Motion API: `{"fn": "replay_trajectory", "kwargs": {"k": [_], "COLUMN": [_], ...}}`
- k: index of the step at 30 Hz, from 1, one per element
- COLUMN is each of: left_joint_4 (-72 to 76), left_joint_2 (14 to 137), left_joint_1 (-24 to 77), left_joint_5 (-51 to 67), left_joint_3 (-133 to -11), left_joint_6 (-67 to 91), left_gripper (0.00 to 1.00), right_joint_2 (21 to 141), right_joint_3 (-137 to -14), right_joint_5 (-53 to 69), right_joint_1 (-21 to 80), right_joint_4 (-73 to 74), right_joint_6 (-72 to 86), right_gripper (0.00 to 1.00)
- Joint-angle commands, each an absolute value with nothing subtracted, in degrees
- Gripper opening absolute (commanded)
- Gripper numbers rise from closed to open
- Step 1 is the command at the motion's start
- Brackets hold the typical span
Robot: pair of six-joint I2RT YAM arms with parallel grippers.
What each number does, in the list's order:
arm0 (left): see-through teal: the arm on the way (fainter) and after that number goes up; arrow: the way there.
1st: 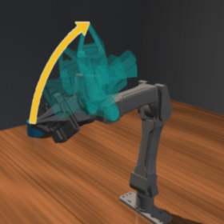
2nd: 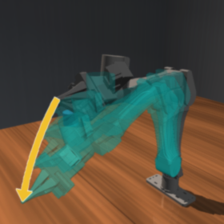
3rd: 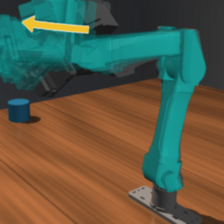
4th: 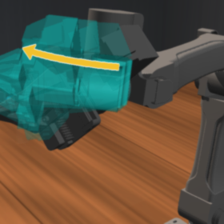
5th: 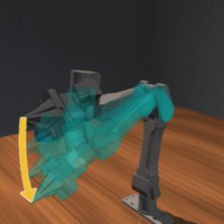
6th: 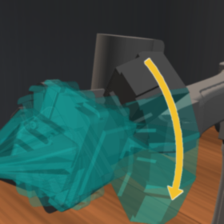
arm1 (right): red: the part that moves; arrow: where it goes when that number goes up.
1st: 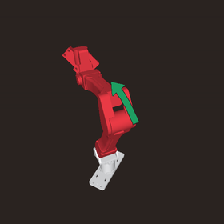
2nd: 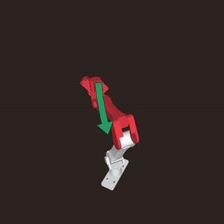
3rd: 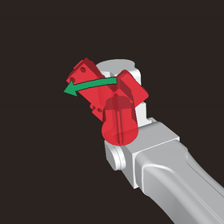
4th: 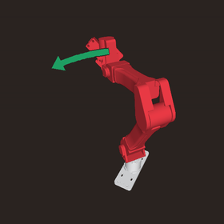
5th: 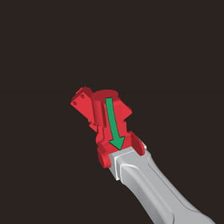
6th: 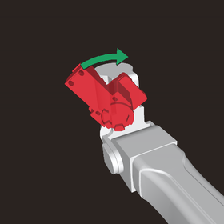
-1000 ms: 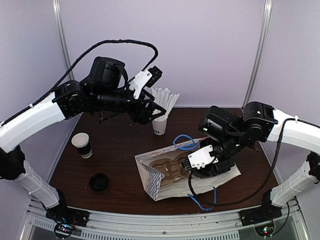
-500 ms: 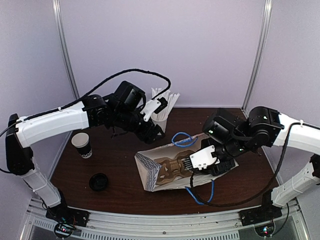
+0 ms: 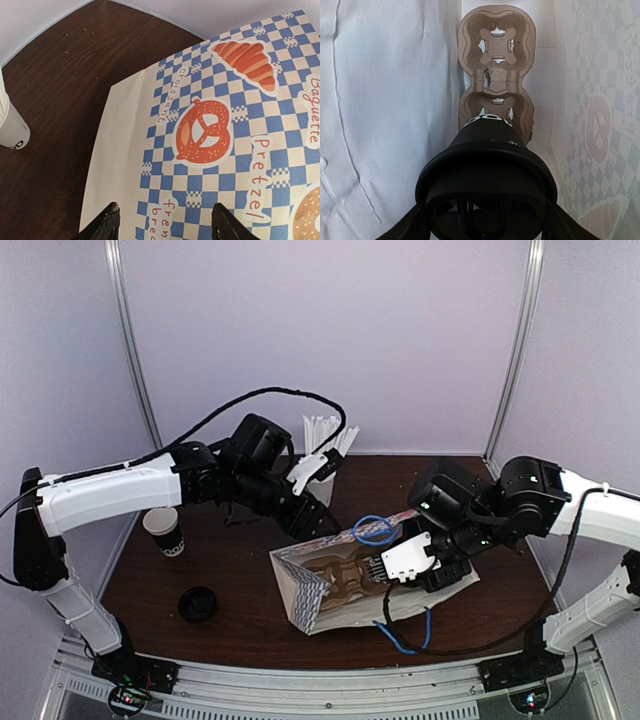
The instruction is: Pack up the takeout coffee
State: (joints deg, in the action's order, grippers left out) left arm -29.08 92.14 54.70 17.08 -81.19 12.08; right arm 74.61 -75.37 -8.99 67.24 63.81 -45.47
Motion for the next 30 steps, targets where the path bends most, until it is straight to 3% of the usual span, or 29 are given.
{"fn": "replay_trajectory", "kwargs": {"k": [1,9,30], "left_joint_4": [-22.5,-18.6,-17.8], "left_joint_2": [91.1,91.4,90.2], "left_joint_1": [54.7,56.0,56.3], "left_joint_5": [20.7,21.2,20.8], "left_joint_3": [-79.6,-77.3,-75.1], "left_joint_6": [14.1,14.6,13.2], "left_gripper": [0.63,0.61,0.61], "right_joint_2": [72.5,74.2,78.6], "right_joint_3": [-73.4,-69.4,-65.9], "right_joint_5": [-9.7,-22.1,-25.0], "right_joint_1": [68.4,73.8,73.9], "right_joint_4": [61.4,55.4,48.5], "right_joint_6": [-46.6,-51.2,-53.4], "right_gripper": [0.48,0.45,0.43]}}
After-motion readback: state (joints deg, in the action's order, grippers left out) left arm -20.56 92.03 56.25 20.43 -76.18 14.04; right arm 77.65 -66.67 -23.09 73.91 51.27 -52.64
